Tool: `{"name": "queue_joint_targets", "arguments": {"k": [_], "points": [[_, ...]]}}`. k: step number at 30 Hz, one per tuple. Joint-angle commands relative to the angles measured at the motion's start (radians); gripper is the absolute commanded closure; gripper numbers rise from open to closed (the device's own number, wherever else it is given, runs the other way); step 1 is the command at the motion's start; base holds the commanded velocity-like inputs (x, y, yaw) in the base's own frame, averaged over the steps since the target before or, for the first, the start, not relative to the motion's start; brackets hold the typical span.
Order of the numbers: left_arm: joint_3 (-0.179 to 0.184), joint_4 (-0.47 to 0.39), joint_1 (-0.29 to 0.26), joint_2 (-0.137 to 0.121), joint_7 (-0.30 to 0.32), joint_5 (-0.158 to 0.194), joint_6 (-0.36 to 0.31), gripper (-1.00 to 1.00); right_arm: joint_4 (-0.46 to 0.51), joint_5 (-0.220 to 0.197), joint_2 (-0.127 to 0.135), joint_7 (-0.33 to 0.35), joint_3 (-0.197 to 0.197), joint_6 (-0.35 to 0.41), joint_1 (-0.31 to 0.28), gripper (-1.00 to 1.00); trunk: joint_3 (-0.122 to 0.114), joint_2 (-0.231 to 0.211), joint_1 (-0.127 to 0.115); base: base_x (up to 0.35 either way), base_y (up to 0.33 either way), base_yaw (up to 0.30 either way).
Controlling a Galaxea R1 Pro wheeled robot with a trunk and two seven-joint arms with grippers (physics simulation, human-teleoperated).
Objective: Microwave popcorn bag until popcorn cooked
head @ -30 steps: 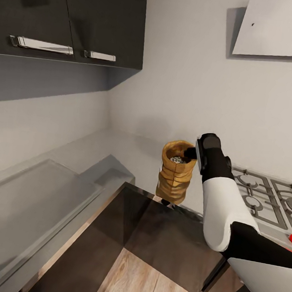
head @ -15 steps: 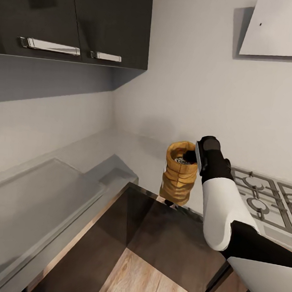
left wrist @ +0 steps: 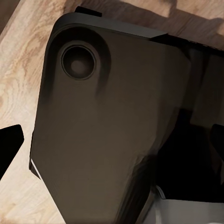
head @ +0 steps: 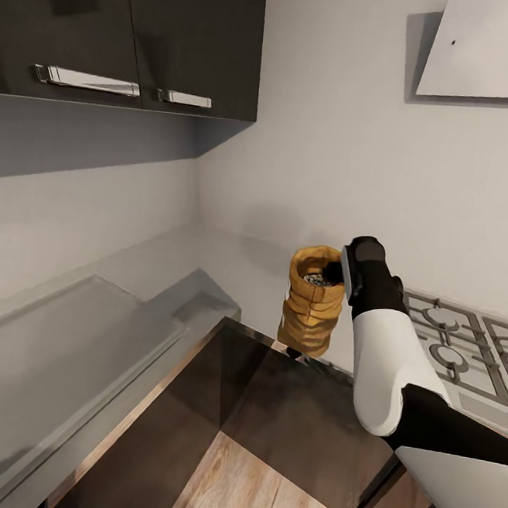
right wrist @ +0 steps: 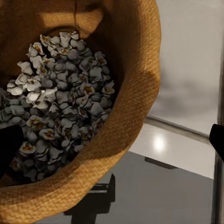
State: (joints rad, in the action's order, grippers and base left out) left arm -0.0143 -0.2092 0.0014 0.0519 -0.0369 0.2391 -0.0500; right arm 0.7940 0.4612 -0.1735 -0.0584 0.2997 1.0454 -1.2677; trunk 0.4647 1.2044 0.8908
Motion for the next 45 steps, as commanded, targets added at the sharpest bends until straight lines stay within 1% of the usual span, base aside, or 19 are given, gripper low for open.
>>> {"name": "queue_joint_targets", "arguments": {"k": [1,3,5,8,11,14,15,17,20,26,31,43,45], "points": [[-0.001,-0.003,0.0,0.001,-0.003,0.006,-0.005,-1.0,0.001,-0.005,-0.001,-0.007,0.011,0.002,-0.001,-1.0,0.001,0.001,0.0,0.0,0.0,0.0],[-0.002,-0.004,0.0,0.002,-0.003,0.007,-0.005,-1.0,-0.004,-0.005,-0.001,-0.019,0.038,0.002,-0.001,-1.0,0.001,0.001,0.0,0.0,0.0,0.0],[-0.002,-0.004,0.0,0.002,-0.003,0.007,-0.005,-1.0,-0.009,-0.006,-0.001,-0.051,0.061,0.002,-0.001,-1.0,0.001,0.001,0.0,0.0,0.0,0.0],[-0.001,-0.003,0.0,0.002,-0.003,0.008,-0.005,-1.0,-0.011,-0.009,-0.001,-0.077,0.07,0.002,0.002,-1.0,0.001,0.001,0.0,0.0,0.0,0.0],[-0.001,-0.003,0.0,0.002,-0.003,0.008,-0.005,-1.0,-0.012,-0.011,-0.001,-0.083,0.073,0.002,0.008,-1.0,0.001,0.001,0.0,0.0,0.0,0.0],[-0.003,-0.004,0.0,0.0,-0.003,0.006,-0.005,-1.0,0.005,-0.029,-0.001,-0.085,0.056,0.002,0.025,-1.0,0.001,0.001,0.0,0.0,0.0,0.0],[-0.004,-0.004,0.0,-0.001,-0.003,0.006,-0.005,-1.0,0.011,-0.035,-0.001,-0.085,0.056,0.002,0.028,-1.0,0.001,0.001,0.0,0.0,0.0,0.0],[-0.004,-0.004,0.0,-0.001,-0.003,0.006,-0.005,-1.0,0.002,-0.023,-0.001,-0.086,0.061,-0.004,0.017,-1.0,0.001,0.001,0.0,0.0,0.0,0.0],[-0.004,-0.004,0.0,-0.001,-0.003,0.006,-0.005,-1.0,0.019,-0.012,-0.001,-0.087,0.06,-0.02,0.012,-1.0,0.001,0.001,0.0,0.0,0.0,0.0],[-0.001,-0.003,0.0,-0.002,-0.001,0.007,-0.006,-1.0,0.051,-0.01,-0.001,-0.087,0.061,-0.034,0.011,-1.0,0.001,0.001,0.0,0.06,0.0,0.0],[-0.001,-0.003,0.0,-0.001,-0.001,0.007,-0.006,-1.0,0.051,-0.01,-0.001,-0.087,0.061,-0.034,0.011,-1.0,0.001,0.001,0.0,0.138,0.0,0.0],[-0.003,-0.003,0.0,-0.001,-0.001,0.007,-0.006,-1.0,0.05,-0.01,-0.001,-0.086,0.063,-0.035,0.011,-1.0,0.001,0.001,0.0,0.006,0.0,0.0],[-0.003,-0.003,0.0,-0.001,-0.001,0.008,-0.006,-1.0,0.049,-0.009,-0.001,-0.088,0.066,-0.063,0.011,-1.0,0.001,0.001,0.0,0.0,0.0,0.0]]}}
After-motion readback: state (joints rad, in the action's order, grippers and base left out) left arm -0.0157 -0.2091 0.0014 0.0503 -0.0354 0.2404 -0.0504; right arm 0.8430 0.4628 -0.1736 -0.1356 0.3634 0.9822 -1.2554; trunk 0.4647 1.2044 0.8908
